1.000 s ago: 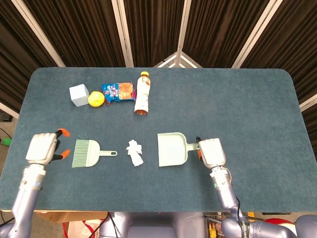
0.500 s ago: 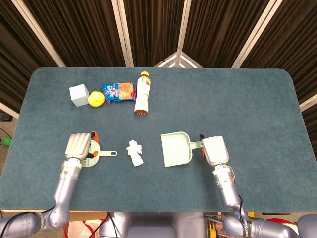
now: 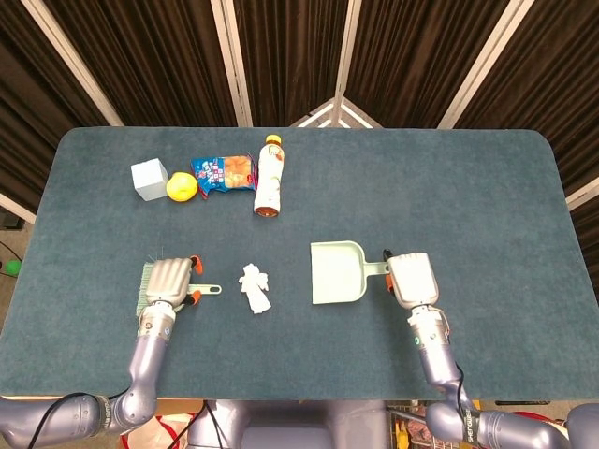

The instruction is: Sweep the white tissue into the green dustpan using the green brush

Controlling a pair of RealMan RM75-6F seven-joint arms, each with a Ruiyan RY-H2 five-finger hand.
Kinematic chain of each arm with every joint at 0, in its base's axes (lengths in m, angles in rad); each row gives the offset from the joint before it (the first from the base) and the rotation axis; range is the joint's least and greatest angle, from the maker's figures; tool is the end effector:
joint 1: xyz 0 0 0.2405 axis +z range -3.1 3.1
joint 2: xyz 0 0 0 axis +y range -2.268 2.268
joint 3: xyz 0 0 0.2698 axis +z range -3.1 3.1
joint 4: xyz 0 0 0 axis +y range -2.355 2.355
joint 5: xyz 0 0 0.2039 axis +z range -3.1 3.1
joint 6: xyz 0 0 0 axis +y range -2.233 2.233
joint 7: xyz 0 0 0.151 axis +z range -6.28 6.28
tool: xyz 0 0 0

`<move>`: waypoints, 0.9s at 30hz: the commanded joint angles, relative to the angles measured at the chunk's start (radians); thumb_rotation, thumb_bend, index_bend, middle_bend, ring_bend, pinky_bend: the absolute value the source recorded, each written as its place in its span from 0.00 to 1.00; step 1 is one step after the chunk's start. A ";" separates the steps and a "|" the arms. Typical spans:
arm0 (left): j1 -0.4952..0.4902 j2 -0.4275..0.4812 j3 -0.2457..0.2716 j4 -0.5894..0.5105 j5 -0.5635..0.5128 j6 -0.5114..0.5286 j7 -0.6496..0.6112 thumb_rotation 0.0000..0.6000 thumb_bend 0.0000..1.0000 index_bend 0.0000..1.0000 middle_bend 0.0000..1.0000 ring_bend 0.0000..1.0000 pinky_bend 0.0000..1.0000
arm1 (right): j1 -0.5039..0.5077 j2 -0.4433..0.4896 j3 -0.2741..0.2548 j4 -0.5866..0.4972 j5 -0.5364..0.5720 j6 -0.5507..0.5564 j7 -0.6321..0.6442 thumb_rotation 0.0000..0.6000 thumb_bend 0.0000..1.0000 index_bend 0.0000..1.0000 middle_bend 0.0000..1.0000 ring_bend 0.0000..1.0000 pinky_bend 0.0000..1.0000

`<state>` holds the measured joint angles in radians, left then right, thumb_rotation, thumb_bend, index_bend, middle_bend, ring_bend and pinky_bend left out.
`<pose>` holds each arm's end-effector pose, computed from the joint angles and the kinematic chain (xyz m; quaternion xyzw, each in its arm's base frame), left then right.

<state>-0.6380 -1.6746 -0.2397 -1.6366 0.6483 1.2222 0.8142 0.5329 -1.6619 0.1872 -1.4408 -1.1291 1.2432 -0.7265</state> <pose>-0.1861 0.3192 -0.0307 -0.6577 -0.4758 -0.2488 0.5283 -0.2073 -0.3221 -0.0058 0.6947 -0.2976 0.3059 0.5789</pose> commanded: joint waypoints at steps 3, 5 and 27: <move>-0.007 -0.017 0.014 0.020 -0.018 -0.002 -0.003 1.00 0.40 0.43 1.00 1.00 1.00 | -0.016 -0.003 -0.022 -0.014 -0.011 0.022 -0.005 1.00 0.51 0.67 0.84 0.84 0.86; -0.010 -0.023 0.019 0.030 -0.022 -0.004 -0.004 1.00 0.41 0.43 1.00 1.00 1.00 | -0.018 -0.005 -0.025 -0.016 -0.013 0.027 -0.007 1.00 0.51 0.67 0.84 0.84 0.86; -0.019 -0.064 0.020 0.072 -0.007 -0.011 -0.090 1.00 0.58 0.74 1.00 1.00 1.00 | -0.012 -0.031 -0.030 -0.001 -0.014 0.027 -0.035 1.00 0.51 0.67 0.84 0.84 0.86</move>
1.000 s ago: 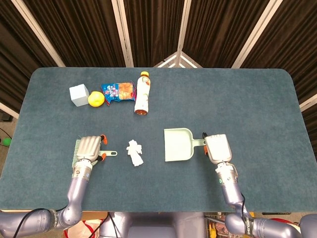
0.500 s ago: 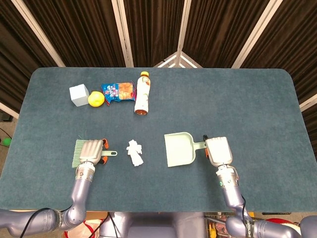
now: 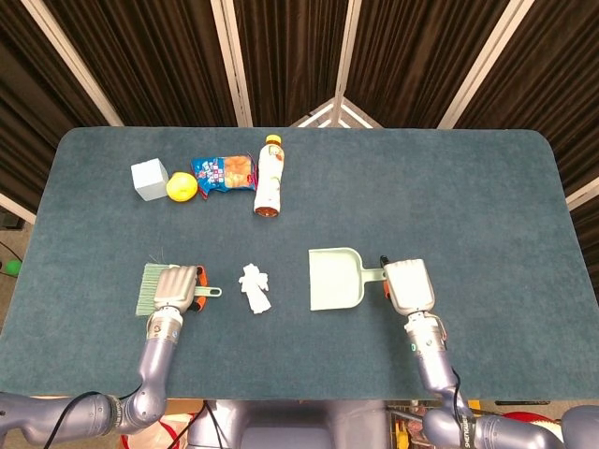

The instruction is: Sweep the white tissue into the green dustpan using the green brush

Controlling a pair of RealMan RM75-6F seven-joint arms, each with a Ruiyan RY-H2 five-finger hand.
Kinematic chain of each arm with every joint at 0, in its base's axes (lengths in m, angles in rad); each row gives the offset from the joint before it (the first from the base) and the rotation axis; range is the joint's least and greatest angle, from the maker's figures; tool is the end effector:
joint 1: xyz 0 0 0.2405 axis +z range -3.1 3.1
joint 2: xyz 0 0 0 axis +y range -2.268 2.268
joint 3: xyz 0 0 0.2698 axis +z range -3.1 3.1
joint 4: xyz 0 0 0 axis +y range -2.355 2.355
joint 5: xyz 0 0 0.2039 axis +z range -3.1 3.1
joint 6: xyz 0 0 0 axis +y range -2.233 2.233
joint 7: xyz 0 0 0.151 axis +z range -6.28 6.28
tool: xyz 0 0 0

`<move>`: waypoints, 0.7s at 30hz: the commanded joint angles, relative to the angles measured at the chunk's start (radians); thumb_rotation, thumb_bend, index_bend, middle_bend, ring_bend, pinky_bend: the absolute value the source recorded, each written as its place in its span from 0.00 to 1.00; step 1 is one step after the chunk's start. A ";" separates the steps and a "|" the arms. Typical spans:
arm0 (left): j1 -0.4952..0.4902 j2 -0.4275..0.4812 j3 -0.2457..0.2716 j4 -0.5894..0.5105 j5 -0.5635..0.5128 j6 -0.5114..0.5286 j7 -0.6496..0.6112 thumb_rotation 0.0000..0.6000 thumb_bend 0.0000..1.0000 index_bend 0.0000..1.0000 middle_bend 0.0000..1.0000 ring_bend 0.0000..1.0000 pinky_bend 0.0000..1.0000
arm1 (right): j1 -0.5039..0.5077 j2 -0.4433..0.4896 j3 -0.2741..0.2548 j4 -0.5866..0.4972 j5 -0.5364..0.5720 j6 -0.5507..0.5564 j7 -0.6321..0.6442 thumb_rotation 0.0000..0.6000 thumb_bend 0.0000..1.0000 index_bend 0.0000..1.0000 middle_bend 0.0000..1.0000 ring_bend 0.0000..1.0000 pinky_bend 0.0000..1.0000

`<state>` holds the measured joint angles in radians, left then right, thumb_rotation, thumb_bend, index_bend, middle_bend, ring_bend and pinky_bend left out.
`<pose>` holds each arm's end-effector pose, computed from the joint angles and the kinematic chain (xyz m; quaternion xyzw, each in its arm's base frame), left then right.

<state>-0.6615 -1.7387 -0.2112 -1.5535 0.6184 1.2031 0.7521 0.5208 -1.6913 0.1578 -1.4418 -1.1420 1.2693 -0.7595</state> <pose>-0.1899 0.3171 -0.0546 -0.6523 -0.4995 -0.2436 0.5154 -0.2055 -0.3105 -0.0167 0.7022 -0.2906 0.2991 0.5771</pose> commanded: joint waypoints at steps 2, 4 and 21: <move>0.010 0.006 -0.018 -0.032 0.051 0.017 -0.061 1.00 0.59 0.76 1.00 1.00 1.00 | 0.001 -0.005 0.000 -0.002 -0.002 0.003 -0.007 1.00 0.51 0.67 0.84 0.84 0.86; 0.014 0.012 -0.029 -0.057 0.070 0.023 -0.089 1.00 0.60 0.77 1.00 1.00 1.00 | 0.002 -0.008 -0.001 -0.004 -0.003 0.005 -0.013 1.00 0.51 0.67 0.84 0.84 0.86; -0.010 0.023 -0.102 -0.234 0.137 0.062 -0.172 1.00 0.62 0.78 1.00 1.00 1.00 | 0.016 -0.044 -0.021 -0.033 -0.015 0.038 -0.172 1.00 0.51 0.67 0.84 0.84 0.86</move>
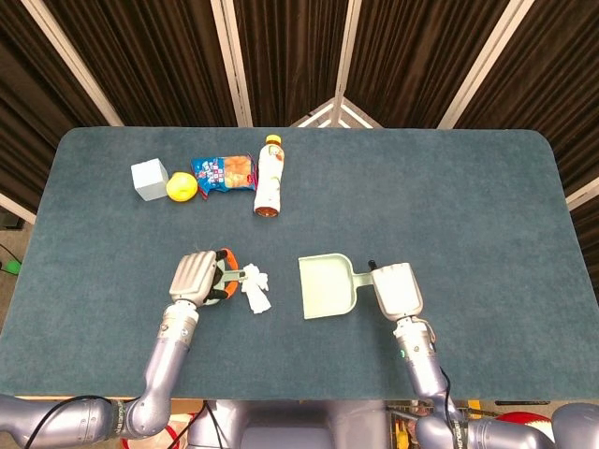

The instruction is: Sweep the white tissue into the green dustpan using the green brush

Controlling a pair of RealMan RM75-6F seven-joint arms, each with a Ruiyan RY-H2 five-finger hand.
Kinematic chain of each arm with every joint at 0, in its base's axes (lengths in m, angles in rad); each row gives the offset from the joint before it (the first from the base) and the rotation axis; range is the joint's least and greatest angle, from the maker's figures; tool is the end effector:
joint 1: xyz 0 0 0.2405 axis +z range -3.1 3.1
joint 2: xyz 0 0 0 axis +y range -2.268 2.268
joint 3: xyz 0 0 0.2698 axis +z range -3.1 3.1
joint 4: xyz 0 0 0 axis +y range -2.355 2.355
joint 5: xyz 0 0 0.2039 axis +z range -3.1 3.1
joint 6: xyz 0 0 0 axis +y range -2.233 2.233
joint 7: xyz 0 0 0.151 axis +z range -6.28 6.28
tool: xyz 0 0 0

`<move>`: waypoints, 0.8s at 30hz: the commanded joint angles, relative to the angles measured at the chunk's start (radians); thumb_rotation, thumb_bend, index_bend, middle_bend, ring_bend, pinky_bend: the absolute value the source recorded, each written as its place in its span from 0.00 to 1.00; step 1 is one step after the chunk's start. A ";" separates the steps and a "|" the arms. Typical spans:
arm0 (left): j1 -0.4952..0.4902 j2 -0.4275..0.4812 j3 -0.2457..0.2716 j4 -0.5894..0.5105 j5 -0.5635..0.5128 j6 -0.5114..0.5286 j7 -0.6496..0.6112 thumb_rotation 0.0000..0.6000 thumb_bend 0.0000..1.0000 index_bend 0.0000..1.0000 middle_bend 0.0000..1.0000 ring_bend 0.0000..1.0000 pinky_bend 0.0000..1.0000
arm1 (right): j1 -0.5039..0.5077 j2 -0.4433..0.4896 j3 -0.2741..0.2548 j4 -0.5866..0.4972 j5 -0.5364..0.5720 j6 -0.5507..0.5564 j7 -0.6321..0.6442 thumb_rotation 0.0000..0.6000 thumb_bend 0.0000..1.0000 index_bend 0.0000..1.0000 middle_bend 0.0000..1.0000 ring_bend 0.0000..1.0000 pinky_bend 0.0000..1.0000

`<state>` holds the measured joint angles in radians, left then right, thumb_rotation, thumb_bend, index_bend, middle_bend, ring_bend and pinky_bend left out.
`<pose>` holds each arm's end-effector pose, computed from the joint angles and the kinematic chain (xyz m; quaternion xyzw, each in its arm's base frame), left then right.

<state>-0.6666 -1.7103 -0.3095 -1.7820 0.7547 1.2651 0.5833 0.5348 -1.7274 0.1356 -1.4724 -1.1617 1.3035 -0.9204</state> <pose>-0.1166 0.3143 -0.0250 -0.6003 -0.5398 -0.4001 0.4338 -0.1858 -0.3011 -0.0283 0.7262 -0.2356 0.2784 0.5827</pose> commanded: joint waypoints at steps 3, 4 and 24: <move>-0.019 -0.025 -0.014 -0.007 -0.006 -0.002 -0.010 1.00 0.62 0.78 1.00 1.00 1.00 | 0.004 -0.022 0.002 0.004 0.010 0.005 -0.025 1.00 0.51 0.67 0.84 0.84 0.86; -0.024 -0.034 -0.020 -0.006 -0.011 -0.004 -0.016 1.00 0.62 0.78 1.00 1.00 1.00 | 0.005 -0.026 0.003 0.007 0.010 0.005 -0.027 1.00 0.51 0.67 0.84 0.84 0.86; -0.148 -0.221 -0.136 0.069 -0.067 -0.031 -0.103 1.00 0.62 0.79 1.00 1.00 1.00 | -0.010 0.037 -0.001 -0.063 0.029 0.015 -0.054 1.00 0.51 0.67 0.85 0.84 0.86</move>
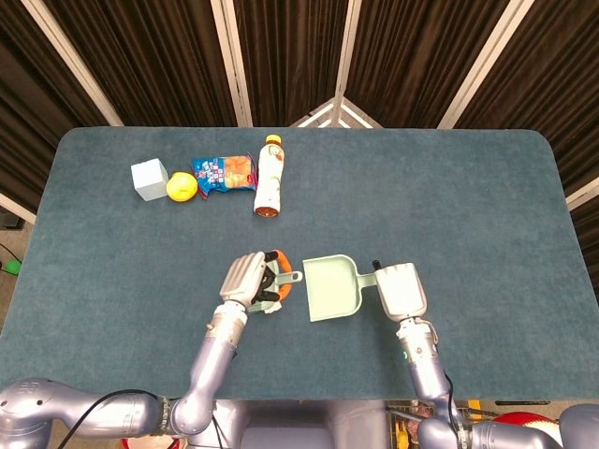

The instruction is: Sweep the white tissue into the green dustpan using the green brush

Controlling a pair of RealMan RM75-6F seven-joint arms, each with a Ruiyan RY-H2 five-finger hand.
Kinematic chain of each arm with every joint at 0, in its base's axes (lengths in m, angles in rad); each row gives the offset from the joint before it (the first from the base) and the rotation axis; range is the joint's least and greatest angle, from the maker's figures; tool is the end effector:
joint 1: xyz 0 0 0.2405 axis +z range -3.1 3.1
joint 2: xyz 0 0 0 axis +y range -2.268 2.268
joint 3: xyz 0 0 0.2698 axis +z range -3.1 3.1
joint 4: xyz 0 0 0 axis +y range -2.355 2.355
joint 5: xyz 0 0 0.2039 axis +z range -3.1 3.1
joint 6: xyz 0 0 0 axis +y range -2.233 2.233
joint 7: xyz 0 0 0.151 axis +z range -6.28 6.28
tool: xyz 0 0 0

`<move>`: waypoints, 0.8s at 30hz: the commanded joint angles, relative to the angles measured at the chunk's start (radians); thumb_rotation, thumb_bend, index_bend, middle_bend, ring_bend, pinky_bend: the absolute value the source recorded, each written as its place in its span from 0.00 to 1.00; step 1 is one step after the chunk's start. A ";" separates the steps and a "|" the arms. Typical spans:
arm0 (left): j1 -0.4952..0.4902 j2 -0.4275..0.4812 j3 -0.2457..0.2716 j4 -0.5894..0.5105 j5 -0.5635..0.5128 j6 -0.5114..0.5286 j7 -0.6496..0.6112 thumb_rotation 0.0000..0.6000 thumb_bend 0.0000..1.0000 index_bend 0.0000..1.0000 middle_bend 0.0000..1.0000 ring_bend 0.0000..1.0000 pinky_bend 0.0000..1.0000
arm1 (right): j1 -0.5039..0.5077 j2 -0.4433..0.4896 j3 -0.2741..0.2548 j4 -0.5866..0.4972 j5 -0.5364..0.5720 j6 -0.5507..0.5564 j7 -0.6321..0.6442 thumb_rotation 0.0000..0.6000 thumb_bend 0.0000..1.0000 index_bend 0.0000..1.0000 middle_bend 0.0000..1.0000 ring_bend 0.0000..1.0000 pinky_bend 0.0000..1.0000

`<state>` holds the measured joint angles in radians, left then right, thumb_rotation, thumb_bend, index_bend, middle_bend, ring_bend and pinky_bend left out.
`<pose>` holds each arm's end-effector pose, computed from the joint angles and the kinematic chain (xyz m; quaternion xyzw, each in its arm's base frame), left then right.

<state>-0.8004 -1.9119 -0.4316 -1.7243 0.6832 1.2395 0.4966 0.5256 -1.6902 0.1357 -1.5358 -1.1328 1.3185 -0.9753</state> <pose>-0.0369 0.3159 -0.0664 -0.5595 -0.6064 -0.4575 0.3316 -0.1876 -0.2979 -0.0176 0.7256 -0.2349 0.2627 0.5910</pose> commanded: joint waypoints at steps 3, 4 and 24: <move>-0.035 -0.043 -0.026 0.028 0.022 -0.008 -0.029 1.00 0.61 0.79 1.00 1.00 1.00 | -0.002 -0.003 -0.002 0.002 0.004 -0.002 0.007 1.00 0.51 0.67 0.85 0.84 0.86; -0.042 -0.052 -0.034 0.035 0.032 -0.009 -0.038 1.00 0.61 0.79 1.00 1.00 1.00 | -0.003 -0.004 -0.003 0.001 0.004 -0.002 0.008 1.00 0.51 0.67 0.85 0.84 0.86; -0.012 0.026 -0.083 -0.015 0.270 -0.047 -0.327 1.00 0.56 0.79 1.00 1.00 1.00 | -0.010 0.003 -0.013 -0.005 0.007 0.002 0.015 1.00 0.51 0.68 0.85 0.84 0.86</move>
<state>-0.8308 -1.9103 -0.5139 -1.7187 0.9453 1.1990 0.1907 0.5154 -1.6851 0.1237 -1.5415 -1.1260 1.3204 -0.9587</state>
